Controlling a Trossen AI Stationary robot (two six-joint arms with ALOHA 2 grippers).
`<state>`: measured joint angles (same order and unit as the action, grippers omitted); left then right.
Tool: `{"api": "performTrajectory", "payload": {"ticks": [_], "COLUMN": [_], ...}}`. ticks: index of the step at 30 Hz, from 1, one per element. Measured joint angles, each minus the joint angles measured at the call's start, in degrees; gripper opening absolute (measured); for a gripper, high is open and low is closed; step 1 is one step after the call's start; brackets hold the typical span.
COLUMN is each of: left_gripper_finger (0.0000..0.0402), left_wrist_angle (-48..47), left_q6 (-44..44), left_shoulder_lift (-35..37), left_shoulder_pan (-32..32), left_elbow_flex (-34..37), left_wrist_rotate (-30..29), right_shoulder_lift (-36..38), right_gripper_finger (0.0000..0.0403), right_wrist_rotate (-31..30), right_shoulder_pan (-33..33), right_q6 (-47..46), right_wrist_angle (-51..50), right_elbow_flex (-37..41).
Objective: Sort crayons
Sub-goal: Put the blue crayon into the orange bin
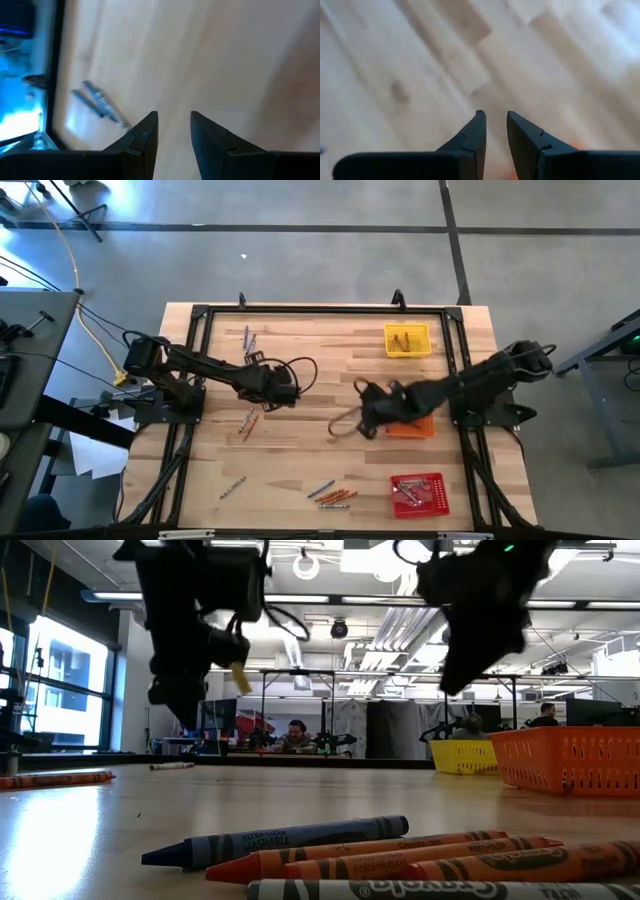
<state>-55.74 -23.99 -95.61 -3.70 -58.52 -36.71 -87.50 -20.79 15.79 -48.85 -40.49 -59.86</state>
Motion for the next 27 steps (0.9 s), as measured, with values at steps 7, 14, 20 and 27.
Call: {"api": "performTrajectory", "payload": {"ticks": [7, 14, 20, 27], "left_gripper_finger": [0.01, 0.01, 0.01, 0.01], "left_wrist_angle": [0.3, 4.9, 13.7, 18.1], "left_q6": [-8.2, -8.2, -0.7, 5.6], "left_shoulder_lift": [0.0, 0.3, 3.1, 9.1], "left_shoulder_pan": [8.9, 17.2, 23.3, 29.3], "left_elbow_flex": [5.6, 9.1, 11.8, 13.2], "left_wrist_rotate": [-8.2, -8.1, -2.3, 2.8], "right_shoulder_lift": [0.0, 0.0, 0.0, 0.0], "right_gripper_finger": [0.0071, 0.0071, 0.0071, 0.0071], "right_wrist_rotate": [8.6, 15.0, 15.4, 17.9], "right_shoulder_pan": [-11.6, -18.7, -21.3, -21.9], "right_q6": [17.6, 26.5, 29.4, 30.0], "right_wrist_angle": [6.8, 9.1, 9.0, 9.0], "right_elbow_flex": [0.0, 0.0, 0.0, 0.0]}}
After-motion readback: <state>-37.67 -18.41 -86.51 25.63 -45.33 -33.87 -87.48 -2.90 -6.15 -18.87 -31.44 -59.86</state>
